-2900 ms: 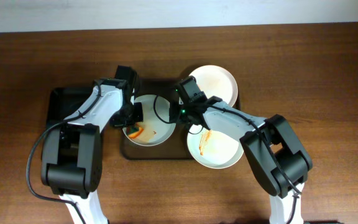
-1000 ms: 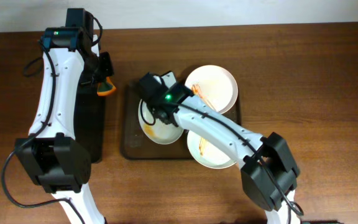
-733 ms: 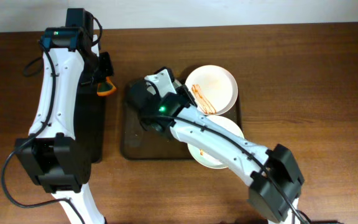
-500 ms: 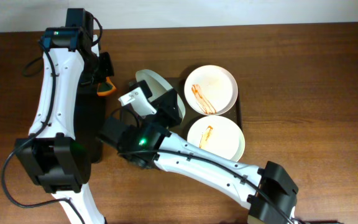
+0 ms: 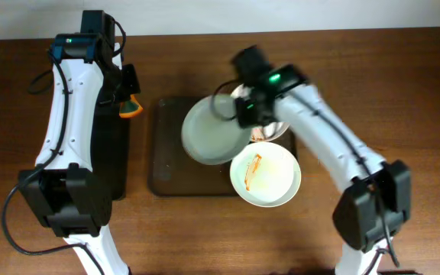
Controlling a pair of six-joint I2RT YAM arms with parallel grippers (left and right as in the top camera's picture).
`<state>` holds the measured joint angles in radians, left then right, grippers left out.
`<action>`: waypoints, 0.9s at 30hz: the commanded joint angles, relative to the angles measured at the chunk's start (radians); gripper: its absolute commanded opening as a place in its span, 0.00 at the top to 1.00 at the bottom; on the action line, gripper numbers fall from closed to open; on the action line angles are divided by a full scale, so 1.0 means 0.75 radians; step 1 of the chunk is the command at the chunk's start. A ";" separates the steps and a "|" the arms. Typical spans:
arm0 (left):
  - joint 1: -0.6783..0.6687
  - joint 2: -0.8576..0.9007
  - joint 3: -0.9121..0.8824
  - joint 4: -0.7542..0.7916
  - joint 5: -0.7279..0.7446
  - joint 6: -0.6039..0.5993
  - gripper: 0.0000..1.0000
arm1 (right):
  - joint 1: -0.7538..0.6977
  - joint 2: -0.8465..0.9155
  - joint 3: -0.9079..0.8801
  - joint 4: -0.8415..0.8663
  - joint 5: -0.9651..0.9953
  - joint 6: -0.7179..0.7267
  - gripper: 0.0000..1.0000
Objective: Clean dirty plates on tray and stack at the side
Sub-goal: 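Lift the left plate with the right gripper and place it right of the tray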
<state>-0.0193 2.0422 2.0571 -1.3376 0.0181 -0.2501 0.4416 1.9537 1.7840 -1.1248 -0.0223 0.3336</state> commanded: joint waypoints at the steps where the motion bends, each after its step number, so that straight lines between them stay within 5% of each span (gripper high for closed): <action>1: 0.002 -0.008 -0.002 0.002 0.002 0.012 1.00 | -0.432 -0.065 0.024 -0.052 -0.279 -0.067 0.96; 5: 0.003 0.003 -0.002 0.007 0.002 0.012 1.00 | -1.056 -0.058 -0.254 0.055 -0.164 -0.125 0.96; 9: 0.003 0.012 -0.002 0.008 0.002 0.012 1.00 | -1.233 -0.058 -0.631 0.328 -0.166 -0.120 0.94; 10: 0.003 0.012 -0.002 0.008 0.002 0.012 1.00 | -1.233 -0.058 -0.639 0.337 -0.227 -0.133 0.64; 11: 0.002 0.012 -0.002 0.007 0.002 0.012 1.00 | -1.234 -0.062 -0.563 0.270 -0.388 -0.227 0.58; 13: 0.002 0.012 -0.002 -0.014 0.004 0.012 1.00 | -1.190 -0.140 -0.329 -0.056 -0.574 -0.342 0.59; 17: -0.065 0.016 -0.072 -0.024 0.006 0.012 1.00 | -0.790 -0.319 -0.388 -0.234 -0.483 -0.317 0.57; 20: -0.082 0.016 -0.187 0.031 0.002 0.044 1.00 | -0.573 -0.320 -0.621 -0.100 -0.478 -0.178 0.59; 27: -0.166 0.016 -0.187 0.032 0.002 0.157 1.00 | -0.340 -0.322 -0.703 -0.030 -0.218 -0.049 0.59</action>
<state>-0.1158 2.0525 1.9194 -1.3197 0.0181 -0.1638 0.1551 1.7176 1.3022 -1.1755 -0.2279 0.2802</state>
